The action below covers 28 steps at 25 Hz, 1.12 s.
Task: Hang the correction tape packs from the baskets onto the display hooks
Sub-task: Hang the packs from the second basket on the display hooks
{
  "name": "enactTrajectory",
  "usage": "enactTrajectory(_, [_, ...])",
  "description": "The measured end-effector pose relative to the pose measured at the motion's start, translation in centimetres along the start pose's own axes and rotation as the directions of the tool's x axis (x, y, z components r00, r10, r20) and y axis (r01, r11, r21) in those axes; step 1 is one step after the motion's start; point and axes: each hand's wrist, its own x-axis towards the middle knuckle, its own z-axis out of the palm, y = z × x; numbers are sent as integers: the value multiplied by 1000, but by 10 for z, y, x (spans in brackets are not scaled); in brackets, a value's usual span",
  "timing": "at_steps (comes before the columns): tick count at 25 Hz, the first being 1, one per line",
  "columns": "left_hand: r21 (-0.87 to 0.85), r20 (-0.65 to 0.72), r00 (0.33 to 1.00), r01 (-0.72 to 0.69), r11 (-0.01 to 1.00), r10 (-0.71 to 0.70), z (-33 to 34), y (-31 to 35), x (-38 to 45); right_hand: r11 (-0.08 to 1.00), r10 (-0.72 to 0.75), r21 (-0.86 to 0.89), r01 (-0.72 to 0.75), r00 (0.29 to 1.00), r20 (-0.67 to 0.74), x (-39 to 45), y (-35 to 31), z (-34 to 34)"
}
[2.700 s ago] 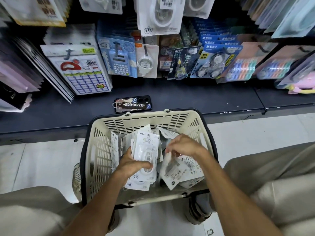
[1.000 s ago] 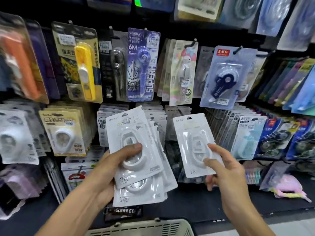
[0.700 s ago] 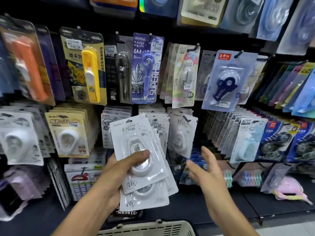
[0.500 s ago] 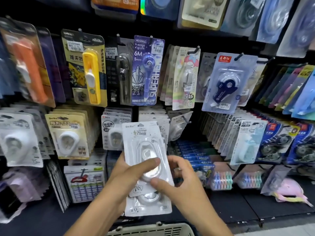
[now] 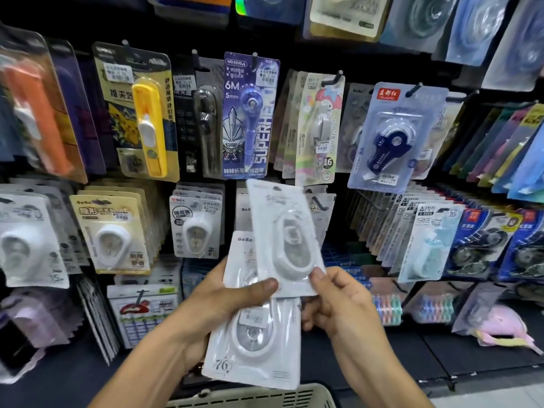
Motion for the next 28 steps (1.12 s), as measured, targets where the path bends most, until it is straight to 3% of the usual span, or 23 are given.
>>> enactTrajectory(2, [32,-53,998,-17,999,19,-5,0,0,999,-17,41,22,992,-124,3,-2,-13])
enactTrajectory(5, [24,-156,985,-63,998,66,-15,2,-1,998,-35,-59,18,955,-295,3,-3,-38])
enactTrajectory(13, [-14,-258,946,-208,978,198,-24,10,-10,997,-67,-63,41,864,-500,-1,6,-56])
enactTrajectory(19, [-4,-235,949,-216,976,209,-13,6,-8,997,-46,-69,17,893,-447,0,8,-47])
enactTrajectory(23, [5,-254,943,-220,975,214,-17,6,-6,998,-57,-32,47,872,-487,1,1,-50])
enactTrajectory(26, [-6,-288,932,-230,973,219,-15,5,-2,994,97,84,-70,918,-385,3,8,-46])
enactTrajectory(28, [13,-329,912,-255,967,244,-8,1,1,992,120,-1,-124,960,-253,0,15,-34])
